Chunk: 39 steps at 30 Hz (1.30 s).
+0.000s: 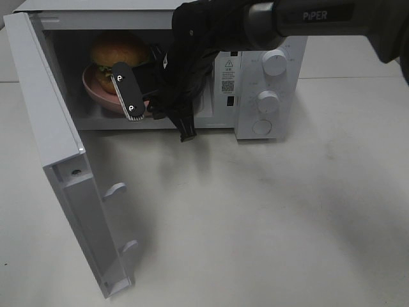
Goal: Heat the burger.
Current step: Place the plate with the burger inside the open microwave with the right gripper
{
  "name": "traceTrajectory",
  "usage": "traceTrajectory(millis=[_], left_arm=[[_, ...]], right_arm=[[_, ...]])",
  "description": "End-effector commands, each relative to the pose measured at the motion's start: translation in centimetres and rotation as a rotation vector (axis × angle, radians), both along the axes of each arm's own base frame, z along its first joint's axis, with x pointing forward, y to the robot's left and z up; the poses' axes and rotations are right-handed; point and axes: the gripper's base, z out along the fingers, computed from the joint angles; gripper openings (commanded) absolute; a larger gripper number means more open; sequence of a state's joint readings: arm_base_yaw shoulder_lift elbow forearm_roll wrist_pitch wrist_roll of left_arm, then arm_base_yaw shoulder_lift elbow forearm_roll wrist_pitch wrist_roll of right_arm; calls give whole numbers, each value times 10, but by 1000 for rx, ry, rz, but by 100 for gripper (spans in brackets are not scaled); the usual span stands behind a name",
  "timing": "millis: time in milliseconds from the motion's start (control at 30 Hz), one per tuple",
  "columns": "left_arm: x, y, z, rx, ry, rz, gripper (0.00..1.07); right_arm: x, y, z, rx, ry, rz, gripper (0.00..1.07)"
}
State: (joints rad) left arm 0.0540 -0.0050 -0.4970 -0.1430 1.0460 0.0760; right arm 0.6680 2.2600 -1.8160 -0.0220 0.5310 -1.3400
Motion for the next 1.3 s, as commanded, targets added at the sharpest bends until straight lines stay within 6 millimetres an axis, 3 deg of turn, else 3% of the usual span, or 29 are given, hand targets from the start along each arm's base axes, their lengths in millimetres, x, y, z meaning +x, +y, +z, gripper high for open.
traceTrajectory(millis=[33,433,700,833,867,967,1033,1067,1133,1300], left_arm=[[-2,0,0,-1,-27,2,98],[-2,0,0,-1,-27,2,98],[-2,0,0,-1,-27,2,98],[-2,0,0,-1,-27,2,98],[-2,0,0,-1,-27,2,98],[-2,0,0,-1,-27,2,98],[-2,0,0,-1,-27,2,98],[-2,0,0,-1,-27,2,98],[-2,0,0,-1,-27,2,98],[-2,0,0,-1,-27,2,98]], right_arm=[[9,4,14,51,-70,-10,1],[28,2,6,61,-87,-46,2],[34,-5,3,33,-101,-56,10],[37,-9,0,52,-82,-97,24],[37,-9,0,65,-73,-115,32],[36,-9,0,80,-63,-134,37],[36,-8,0,101,-45,-161,55],[36,-8,0,101,-45,-161,55],[32,-7,-3,102,-6,-185,66],[22,-7,-3,101,-5,-169,71]])
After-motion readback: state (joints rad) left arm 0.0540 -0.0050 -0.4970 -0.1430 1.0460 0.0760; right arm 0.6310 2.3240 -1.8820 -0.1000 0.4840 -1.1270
